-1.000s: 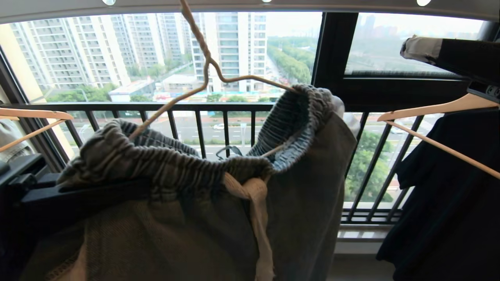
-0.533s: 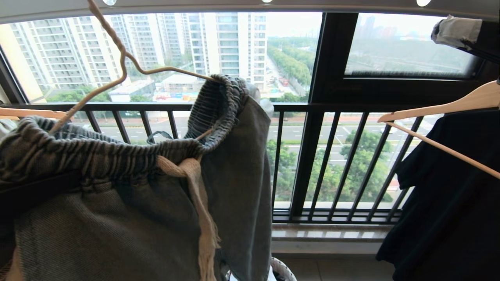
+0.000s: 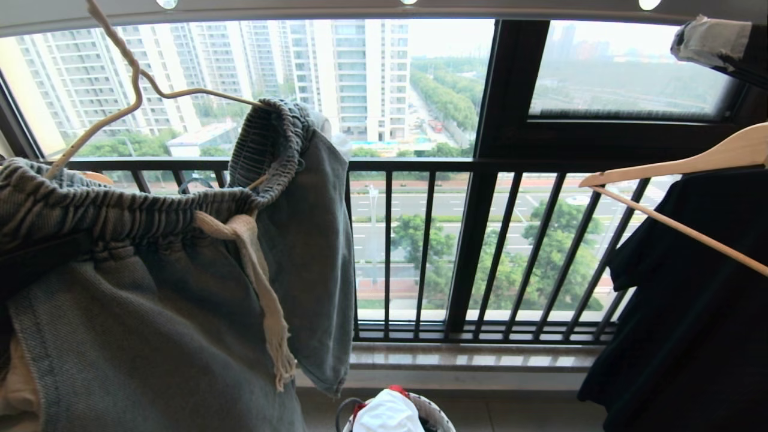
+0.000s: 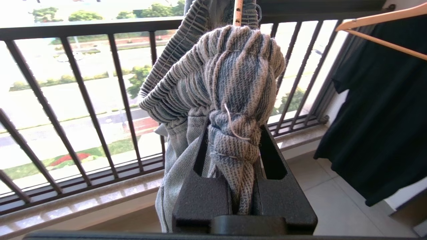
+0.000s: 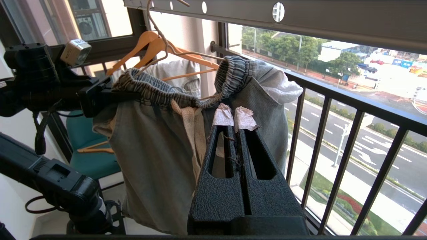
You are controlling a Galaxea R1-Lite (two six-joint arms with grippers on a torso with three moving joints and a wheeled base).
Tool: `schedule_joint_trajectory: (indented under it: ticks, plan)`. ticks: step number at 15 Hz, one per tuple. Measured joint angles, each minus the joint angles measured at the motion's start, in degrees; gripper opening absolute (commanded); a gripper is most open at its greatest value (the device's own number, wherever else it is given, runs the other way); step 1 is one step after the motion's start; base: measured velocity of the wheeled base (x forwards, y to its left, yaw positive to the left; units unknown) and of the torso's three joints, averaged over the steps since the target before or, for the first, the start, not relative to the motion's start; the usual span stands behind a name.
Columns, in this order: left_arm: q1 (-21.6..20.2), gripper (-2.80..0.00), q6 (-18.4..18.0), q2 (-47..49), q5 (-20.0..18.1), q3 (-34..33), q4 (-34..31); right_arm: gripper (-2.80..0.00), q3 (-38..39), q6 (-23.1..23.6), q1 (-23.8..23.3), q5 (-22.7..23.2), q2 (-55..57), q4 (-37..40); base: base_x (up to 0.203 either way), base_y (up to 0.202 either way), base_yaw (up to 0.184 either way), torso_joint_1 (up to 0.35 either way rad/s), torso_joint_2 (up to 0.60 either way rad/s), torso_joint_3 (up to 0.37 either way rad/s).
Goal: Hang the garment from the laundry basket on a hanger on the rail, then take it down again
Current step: Hang the clothes rack on the clothesline
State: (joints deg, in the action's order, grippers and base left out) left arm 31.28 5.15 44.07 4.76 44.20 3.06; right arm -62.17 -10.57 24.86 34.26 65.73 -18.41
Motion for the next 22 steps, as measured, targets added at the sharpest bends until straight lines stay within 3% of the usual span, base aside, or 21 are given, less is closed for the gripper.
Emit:
schedule_joint_trajectory:
  ticks: [3, 8, 13, 22]
  plan:
    - [0.00, -2.80, -0.09, 0.24, 3.72, -0.35, 0.22, -2.80, -0.06, 0.02, -0.09, -0.02, -0.05, -0.05, 0.000, 0.000, 0.000, 0.000, 0.00, 0.000]
    - [0.00, -2.80, -0.09, -2.86, 4.82, -0.82, 0.00, -2.80, -0.06, 0.08, -0.33, 0.00, -0.16, -0.17, 0.000, 0.000, 0.000, 0.000, 0.00, 0.000]
    - [-0.04, -2.80, -0.10, -3.80, 9.30, -0.99, -0.15, -2.80, -0.06, 0.08, -0.55, 0.00, -0.60, -0.19, 0.000, 0.000, 0.000, 0.000, 0.00, 0.000]
    - [-0.04, -2.80, 0.01, 2.40, 9.35, -0.82, 0.46, -2.80, -0.06, 0.08, -1.43, -0.11, -0.71, -0.62, 0.000, 0.000, 0.000, 0.000, 0.00, 0.000]
